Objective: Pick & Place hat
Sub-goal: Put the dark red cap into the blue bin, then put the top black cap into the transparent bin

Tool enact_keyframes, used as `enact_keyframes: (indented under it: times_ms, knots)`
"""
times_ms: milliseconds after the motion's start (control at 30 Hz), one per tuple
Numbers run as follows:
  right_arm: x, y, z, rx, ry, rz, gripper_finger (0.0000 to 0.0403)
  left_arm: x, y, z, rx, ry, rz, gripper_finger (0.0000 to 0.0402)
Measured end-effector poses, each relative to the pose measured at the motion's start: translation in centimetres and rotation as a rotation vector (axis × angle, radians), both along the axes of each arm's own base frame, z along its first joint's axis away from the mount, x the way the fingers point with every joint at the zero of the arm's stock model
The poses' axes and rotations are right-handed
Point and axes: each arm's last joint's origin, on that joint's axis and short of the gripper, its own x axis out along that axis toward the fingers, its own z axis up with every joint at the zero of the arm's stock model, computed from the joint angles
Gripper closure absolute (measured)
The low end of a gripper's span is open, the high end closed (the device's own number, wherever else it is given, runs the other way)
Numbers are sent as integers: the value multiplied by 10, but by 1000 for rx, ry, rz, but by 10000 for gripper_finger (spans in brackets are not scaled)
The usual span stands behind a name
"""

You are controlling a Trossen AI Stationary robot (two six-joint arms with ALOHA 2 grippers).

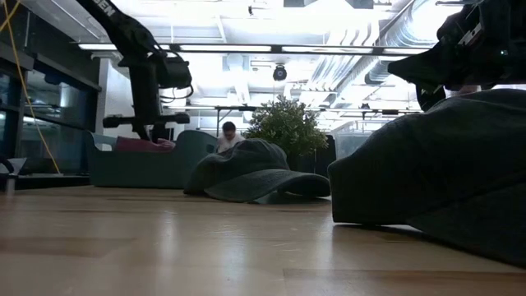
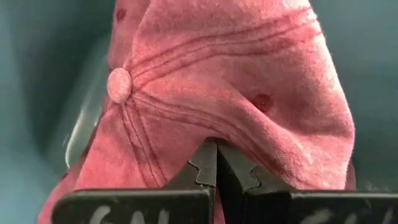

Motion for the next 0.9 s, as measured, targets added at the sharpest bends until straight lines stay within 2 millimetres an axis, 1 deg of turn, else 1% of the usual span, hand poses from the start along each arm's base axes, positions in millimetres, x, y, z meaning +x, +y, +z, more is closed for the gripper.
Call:
enact_keyframes:
  times_ms: [100,167,300,433,567,733,900]
  knots:
    - [0,0,0,0,0,0,402,0,0,0,-8,-9,-4,401]
    - [0,0,0,0,0,1,402,-1,-2,4,-8,-15,-5,401]
    - [0,0,0,0,0,0,402,-2,-3,32,58,-63,-4,401]
    - [0,0,0,0,0,0,402,-5,-6,58,86,-70,-22,402]
    - [0,0,0,0,0,0,402,-9,-12,86,106,-128,-68,402]
    - [0,0,0,0,0,1,402,-16,-28,119,141,-307,-186,402]
    - [0,0,0,0,0,0,402,-24,-57,143,185,-428,-326,402]
